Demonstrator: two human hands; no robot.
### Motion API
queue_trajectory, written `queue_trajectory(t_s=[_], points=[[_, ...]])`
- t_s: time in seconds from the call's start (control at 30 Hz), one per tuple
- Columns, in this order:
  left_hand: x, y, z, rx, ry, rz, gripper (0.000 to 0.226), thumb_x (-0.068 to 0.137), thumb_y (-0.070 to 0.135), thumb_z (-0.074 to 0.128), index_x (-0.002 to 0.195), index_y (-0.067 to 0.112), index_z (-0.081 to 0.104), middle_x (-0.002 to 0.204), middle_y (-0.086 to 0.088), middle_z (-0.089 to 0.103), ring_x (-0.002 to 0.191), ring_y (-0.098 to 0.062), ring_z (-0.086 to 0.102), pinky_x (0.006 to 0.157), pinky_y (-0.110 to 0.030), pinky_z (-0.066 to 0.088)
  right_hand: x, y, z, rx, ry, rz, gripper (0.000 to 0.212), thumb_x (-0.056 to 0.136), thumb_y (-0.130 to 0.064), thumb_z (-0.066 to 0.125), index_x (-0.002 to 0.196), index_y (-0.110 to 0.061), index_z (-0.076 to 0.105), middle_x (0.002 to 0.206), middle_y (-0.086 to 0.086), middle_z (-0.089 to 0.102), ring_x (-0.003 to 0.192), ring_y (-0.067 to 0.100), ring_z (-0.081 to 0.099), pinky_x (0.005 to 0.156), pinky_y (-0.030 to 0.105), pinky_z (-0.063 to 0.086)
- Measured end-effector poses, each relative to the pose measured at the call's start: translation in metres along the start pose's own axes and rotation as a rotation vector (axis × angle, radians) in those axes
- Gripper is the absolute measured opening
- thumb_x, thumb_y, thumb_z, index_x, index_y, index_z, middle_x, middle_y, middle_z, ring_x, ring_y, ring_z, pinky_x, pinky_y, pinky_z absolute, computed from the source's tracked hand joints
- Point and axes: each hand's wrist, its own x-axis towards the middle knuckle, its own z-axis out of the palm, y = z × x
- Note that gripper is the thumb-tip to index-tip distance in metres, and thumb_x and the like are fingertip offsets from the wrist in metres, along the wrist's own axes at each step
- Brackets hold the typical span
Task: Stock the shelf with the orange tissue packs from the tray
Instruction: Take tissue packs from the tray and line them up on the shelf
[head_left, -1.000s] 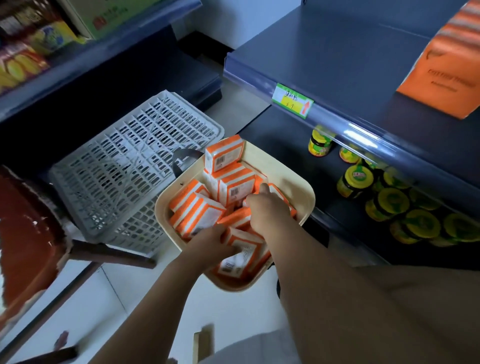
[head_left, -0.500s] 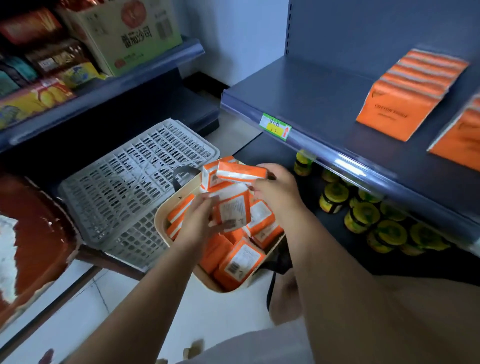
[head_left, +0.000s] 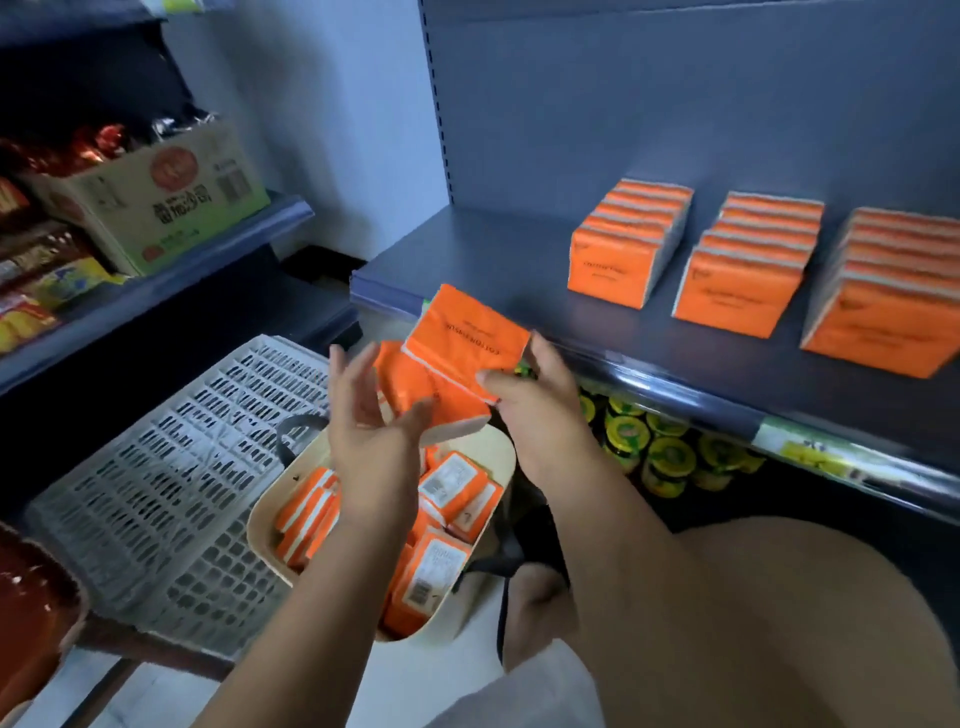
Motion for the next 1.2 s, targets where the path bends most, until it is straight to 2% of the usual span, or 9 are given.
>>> queue_trajectory(t_s=[0.07, 0.17, 0.47, 0.6, 0.7, 0.83, 1.03, 1.13, 1.2], points=[[0.006, 0.006, 0.013, -0.213, 0.037, -0.182, 0.064, 0.083, -0.018, 0.065, 0.132, 0.023, 0.063, 0.135, 0.002, 0.068, 0.115, -0.021, 0.069, 0.080, -0.037, 0.063, -0.009, -0.012, -0.005, 0.092, 0.001, -0.028, 0.046, 0.079, -0.004, 0.075, 0.122, -0.015, 0.067, 0.123, 0.010, 0.073, 0.113, 0.029, 0.072, 0.098, 0.050, 0.056], [0.014, 0.015, 0.029, -0.349, -0.169, -0.391, 0.052, 0.084, -0.002, 0.064, 0.135, 0.001, 0.059, 0.124, -0.022, 0.065, 0.107, -0.032, 0.067, 0.104, -0.046, 0.055, -0.022, -0.036, -0.018, 0.241, -0.035, -0.048, 0.036, 0.090, 0.010, 0.064, 0.124, -0.004, 0.064, 0.123, 0.019, 0.072, 0.110, 0.032, 0.071, 0.096, 0.048, 0.055], [-0.014, 0.051, 0.136, -0.536, -0.615, -0.499, 0.044, 0.093, 0.004, 0.044, 0.133, 0.005, 0.064, 0.126, -0.018, 0.067, 0.115, -0.032, 0.065, 0.110, -0.048, 0.045, -0.065, -0.115, -0.085, 0.239, 0.156, -0.366, 0.064, 0.082, 0.006, 0.072, 0.139, -0.017, 0.055, 0.129, 0.008, 0.071, 0.123, 0.027, 0.067, 0.107, 0.055, 0.052], [-0.047, 0.060, 0.207, -0.519, -0.872, -0.519, 0.052, 0.093, -0.001, 0.044, 0.144, -0.001, 0.055, 0.139, -0.021, 0.061, 0.130, -0.034, 0.058, 0.120, -0.049, 0.039, -0.094, -0.167, -0.161, 0.038, 0.296, -0.427, 0.064, 0.080, 0.006, 0.077, 0.133, -0.021, 0.054, 0.126, 0.014, 0.070, 0.115, 0.025, 0.071, 0.100, 0.052, 0.057], [-0.074, 0.067, 0.260, -0.460, -1.006, -0.557, 0.044, 0.093, -0.007, 0.043, 0.129, 0.002, 0.066, 0.119, -0.014, 0.071, 0.113, -0.025, 0.068, 0.107, -0.040, 0.051, -0.105, -0.204, -0.218, -0.031, 0.358, -0.416, 0.059, 0.075, 0.001, 0.081, 0.121, -0.020, 0.051, 0.116, 0.010, 0.073, 0.103, 0.021, 0.076, 0.084, 0.043, 0.063], [-0.097, 0.067, 0.320, -0.331, -1.106, -0.539, 0.035, 0.090, -0.009, 0.046, 0.113, 0.004, 0.069, 0.096, -0.008, 0.073, 0.090, -0.020, 0.071, 0.093, -0.038, 0.055, -0.118, -0.235, -0.281, -0.406, 0.523, -0.317, 0.079, 0.055, -0.034, 0.093, 0.122, -0.016, 0.054, 0.114, 0.007, 0.074, 0.093, 0.019, 0.076, 0.069, 0.033, 0.059], [-0.127, 0.033, 0.358, -0.068, -1.181, -0.394, 0.041, 0.075, -0.010, 0.059, 0.108, 0.005, 0.077, 0.095, -0.010, 0.077, 0.085, -0.020, 0.072, 0.079, -0.033, 0.055, -0.140, -0.224, -0.344, -0.870, 0.561, -0.139, 0.062, 0.057, -0.036, 0.100, 0.110, -0.024, 0.071, 0.099, -0.012, 0.077, 0.092, 0.003, 0.072, 0.093, 0.040, 0.059], [-0.133, 0.026, 0.362, 0.023, -1.273, -0.354, 0.049, 0.060, -0.004, 0.065, 0.104, 0.011, 0.080, 0.097, -0.008, 0.080, 0.087, -0.019, 0.074, 0.078, -0.031, 0.054, -0.139, -0.214, -0.355, -1.029, 0.548, -0.220, 0.093, 0.045, -0.043, 0.100, 0.129, -0.034, 0.062, 0.117, -0.013, 0.072, 0.110, 0.004, 0.067, 0.100, 0.040, 0.056], [-0.133, 0.026, 0.366, 0.062, -1.309, -0.349, 0.045, 0.068, -0.009, 0.067, 0.102, 0.016, 0.082, 0.097, -0.007, 0.080, 0.088, -0.019, 0.074, 0.082, -0.035, 0.054, -0.140, -0.213, -0.357, -1.114, 0.618, -0.325, 0.130, 0.039, -0.050, 0.097, 0.152, -0.042, 0.034, 0.145, -0.006, 0.052, 0.135, 0.010, 0.048, 0.114, 0.034, 0.041]])
